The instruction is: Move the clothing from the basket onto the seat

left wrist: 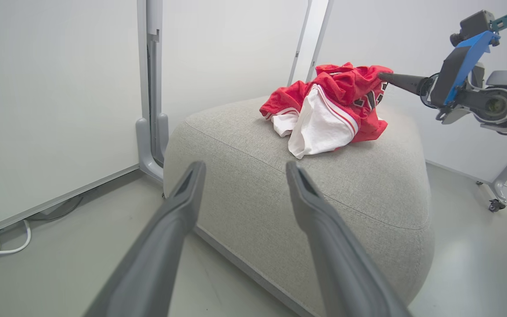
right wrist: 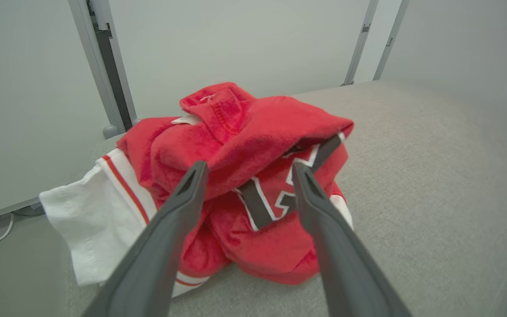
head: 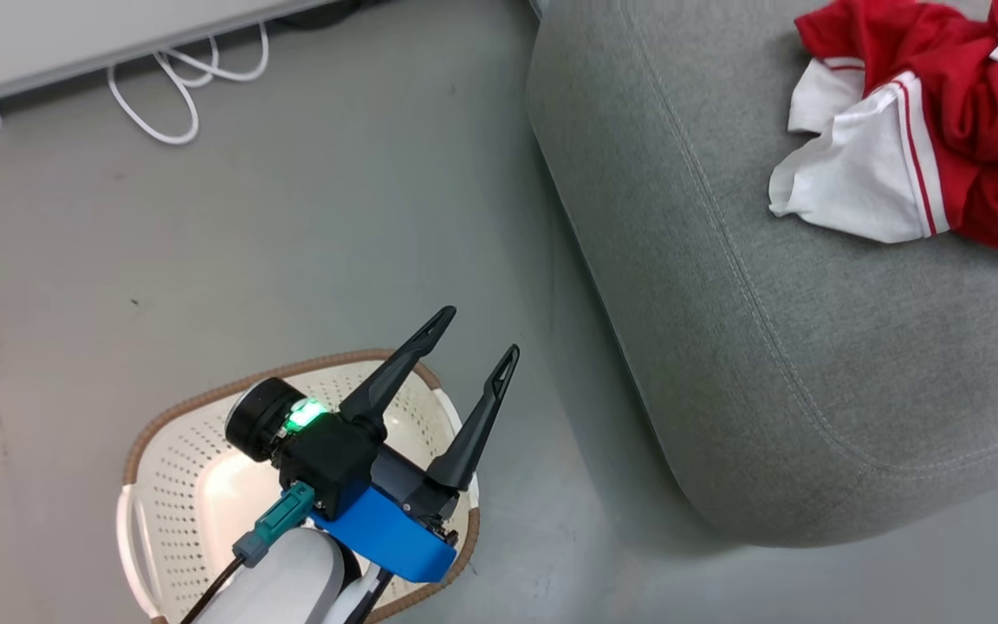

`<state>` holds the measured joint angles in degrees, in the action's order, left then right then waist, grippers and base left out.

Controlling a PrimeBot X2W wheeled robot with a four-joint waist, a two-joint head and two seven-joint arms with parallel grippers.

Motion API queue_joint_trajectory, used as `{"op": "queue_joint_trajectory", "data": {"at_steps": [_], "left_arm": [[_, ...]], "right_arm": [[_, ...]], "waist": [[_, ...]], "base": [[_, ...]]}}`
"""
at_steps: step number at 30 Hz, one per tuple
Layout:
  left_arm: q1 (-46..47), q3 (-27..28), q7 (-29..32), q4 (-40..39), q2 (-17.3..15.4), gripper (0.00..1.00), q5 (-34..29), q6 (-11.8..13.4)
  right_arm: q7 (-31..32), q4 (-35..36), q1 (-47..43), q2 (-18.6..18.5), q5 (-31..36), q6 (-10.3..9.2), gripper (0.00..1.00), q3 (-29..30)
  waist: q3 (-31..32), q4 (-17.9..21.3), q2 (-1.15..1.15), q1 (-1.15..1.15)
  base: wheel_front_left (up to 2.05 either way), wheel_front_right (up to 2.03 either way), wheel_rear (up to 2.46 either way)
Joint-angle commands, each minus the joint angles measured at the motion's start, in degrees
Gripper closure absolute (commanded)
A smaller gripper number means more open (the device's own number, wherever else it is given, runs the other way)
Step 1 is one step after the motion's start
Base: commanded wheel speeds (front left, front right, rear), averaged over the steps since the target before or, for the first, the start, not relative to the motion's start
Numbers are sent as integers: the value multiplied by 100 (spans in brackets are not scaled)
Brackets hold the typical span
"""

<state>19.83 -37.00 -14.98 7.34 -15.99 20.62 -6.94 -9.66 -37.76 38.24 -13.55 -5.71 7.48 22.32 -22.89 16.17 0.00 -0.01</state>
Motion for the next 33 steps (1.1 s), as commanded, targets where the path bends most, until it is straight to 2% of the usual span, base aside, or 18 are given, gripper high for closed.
{"op": "queue_joint_trajectory", "data": {"at_steps": [1,8,17,25,33], "left_arm": [[-91,89,-27,23,44,0,34,-28],[-515,432,-27,188,318,0,68,-51],[-1050,1012,-28,381,646,0,23,-48],[-1410,1404,-27,458,735,0,-10,-52],[-1580,1801,-28,499,809,0,-62,-53]], "right_arm": [[12,103,-194,28,-26,3,0,-45],[80,811,-1021,223,-248,3,0,-305],[365,2239,-2282,556,-403,3,0,-496],[723,3316,-3191,814,-350,3,0,-600],[829,3865,-3787,999,-171,3,0,-685]], "waist": [[258,-104,0,1],[806,-267,0,1],[1425,-572,0,1],[1751,-842,0,1],[1917,-1190,0,1]], "base": [[0,0,0],[0,0,0],[0,0,0],[0,0,0],[0,0,0]]}}
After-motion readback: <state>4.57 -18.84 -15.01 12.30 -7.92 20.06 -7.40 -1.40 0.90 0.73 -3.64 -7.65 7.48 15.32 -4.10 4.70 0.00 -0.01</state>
